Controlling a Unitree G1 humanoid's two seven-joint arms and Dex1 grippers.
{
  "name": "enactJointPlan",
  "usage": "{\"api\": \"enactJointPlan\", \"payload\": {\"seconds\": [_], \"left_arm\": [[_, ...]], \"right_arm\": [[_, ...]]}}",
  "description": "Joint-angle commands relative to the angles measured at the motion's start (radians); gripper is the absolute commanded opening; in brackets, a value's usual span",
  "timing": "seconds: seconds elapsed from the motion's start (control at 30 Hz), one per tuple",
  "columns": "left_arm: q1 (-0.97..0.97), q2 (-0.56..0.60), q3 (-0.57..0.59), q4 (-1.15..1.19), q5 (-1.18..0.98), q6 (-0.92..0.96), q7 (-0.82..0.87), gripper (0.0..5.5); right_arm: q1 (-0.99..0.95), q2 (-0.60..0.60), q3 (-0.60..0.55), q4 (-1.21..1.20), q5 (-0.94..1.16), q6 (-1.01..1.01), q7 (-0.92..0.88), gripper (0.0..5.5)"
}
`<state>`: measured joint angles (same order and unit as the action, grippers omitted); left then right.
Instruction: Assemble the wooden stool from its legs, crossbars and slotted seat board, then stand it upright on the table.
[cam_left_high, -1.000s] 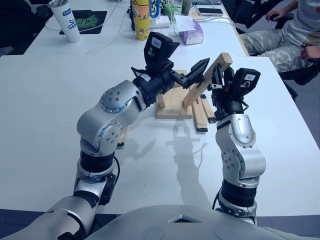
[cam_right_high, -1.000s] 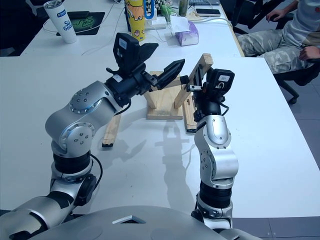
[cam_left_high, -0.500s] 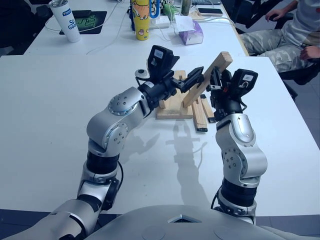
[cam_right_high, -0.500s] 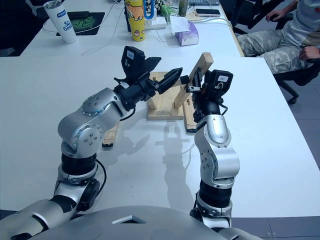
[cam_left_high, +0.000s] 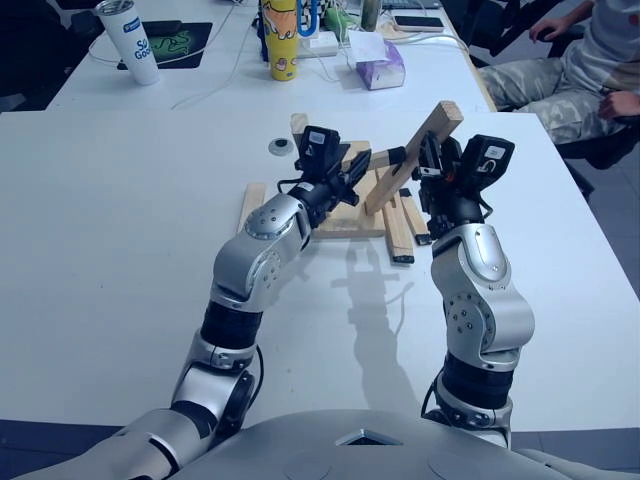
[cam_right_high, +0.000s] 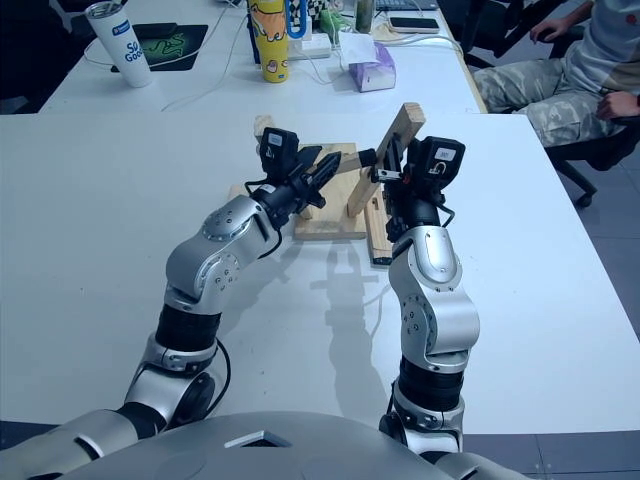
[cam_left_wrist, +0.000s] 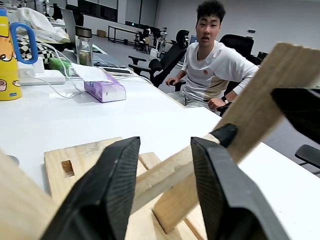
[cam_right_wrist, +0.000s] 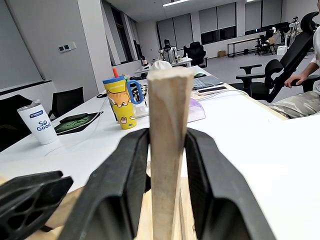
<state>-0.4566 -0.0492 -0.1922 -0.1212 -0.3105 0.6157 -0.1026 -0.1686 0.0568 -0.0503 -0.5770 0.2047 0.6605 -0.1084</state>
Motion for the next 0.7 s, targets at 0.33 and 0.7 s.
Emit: {"api": "enactJointPlan", "payload": {"seconds": [0.33, 0.7], "left_arm": [[-0.033, 0.056, -0.076, 0.109, 0.167, 0.051, -0.019, 0.0], [-0.009, 0.122, -0.09, 0.241, 0.306, -0.007, -0.001, 0.0]], "right_arm": [[0.034, -0.009, -0.008, 0.063, 0.001, 0.073, 0.002, 1.02], [0.055, -0.012, -0.118, 0.101, 0.083, 0.028, 0.039, 1.02]]}}
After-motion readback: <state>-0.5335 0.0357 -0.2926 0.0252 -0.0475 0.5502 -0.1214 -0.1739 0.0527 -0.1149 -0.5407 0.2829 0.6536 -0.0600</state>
